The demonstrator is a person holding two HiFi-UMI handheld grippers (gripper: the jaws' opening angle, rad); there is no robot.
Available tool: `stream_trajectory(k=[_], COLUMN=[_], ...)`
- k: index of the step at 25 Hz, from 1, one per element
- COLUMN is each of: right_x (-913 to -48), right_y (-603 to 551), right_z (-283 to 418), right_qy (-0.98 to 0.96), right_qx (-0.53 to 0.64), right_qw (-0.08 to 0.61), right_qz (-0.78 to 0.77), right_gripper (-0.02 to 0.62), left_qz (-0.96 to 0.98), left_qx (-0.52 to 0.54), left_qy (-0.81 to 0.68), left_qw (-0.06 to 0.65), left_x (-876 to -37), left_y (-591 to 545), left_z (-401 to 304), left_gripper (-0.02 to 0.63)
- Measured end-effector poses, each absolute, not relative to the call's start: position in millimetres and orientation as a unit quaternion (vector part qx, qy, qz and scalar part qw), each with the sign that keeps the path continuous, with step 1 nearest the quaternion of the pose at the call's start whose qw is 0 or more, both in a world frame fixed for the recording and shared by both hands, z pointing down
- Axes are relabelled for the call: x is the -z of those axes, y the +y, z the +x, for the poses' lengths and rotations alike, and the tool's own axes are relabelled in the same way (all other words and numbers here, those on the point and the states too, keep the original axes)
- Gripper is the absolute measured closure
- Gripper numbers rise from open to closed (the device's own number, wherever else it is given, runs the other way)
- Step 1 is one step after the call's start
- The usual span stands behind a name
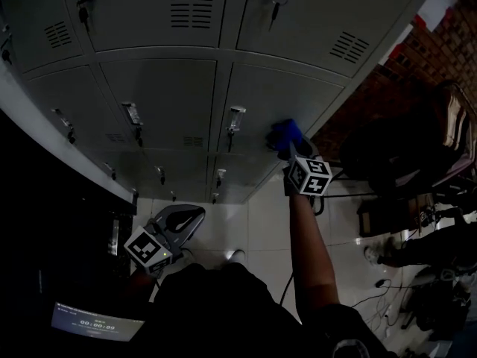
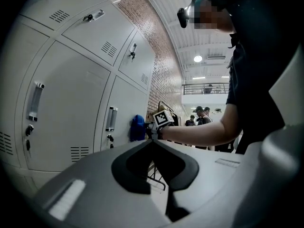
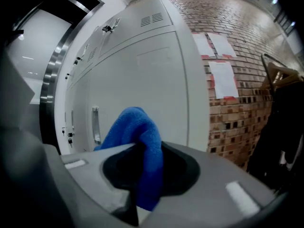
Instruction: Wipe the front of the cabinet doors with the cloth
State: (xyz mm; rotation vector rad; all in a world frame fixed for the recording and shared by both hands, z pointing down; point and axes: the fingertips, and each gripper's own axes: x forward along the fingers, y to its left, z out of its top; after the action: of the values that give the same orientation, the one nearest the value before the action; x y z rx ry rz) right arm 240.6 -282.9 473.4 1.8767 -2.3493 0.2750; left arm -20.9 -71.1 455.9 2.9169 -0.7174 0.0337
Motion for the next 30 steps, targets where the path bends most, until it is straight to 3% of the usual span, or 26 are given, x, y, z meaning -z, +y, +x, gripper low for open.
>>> stream_trajectory(k=[5,12,17,24,30], right_x=[-479,-486,-487,-504,-514], right_y=[-276,-269,-258,-269,-289], right_z=[298,318,262,142,95], right_qy=[-0.737,-0.719,-0.760,-0.831,-0.848], right_qx=[-0.109,-0.110,-0.101,-0.075,-0.081], right_qw=[0.053,0.049,0.030,0.057,0.064], right_qz=[0.665,0.685,0.641,0.549,0.519], right_gripper=[0.526,0.526,0.526,0.526,0.526], left_qz=[0.969,0.969,0.968,0.965,0.959], left_qx=[-0.020,-0.028,-0.017,-0.015,-0.020], left_qy=[-0.236,-0.239,-0.242,-0.251,-0.273], left_qw=[0.066,0.063,0.069,0.069,0.073], left_x=[-459,-456,-459,-463,-467], left_y=[-73,-75,-74,-71,-71], left_z=[-15,-16,-23,-34,-54], left_gripper=[0.603,0.603,0.603,0.603,0.603])
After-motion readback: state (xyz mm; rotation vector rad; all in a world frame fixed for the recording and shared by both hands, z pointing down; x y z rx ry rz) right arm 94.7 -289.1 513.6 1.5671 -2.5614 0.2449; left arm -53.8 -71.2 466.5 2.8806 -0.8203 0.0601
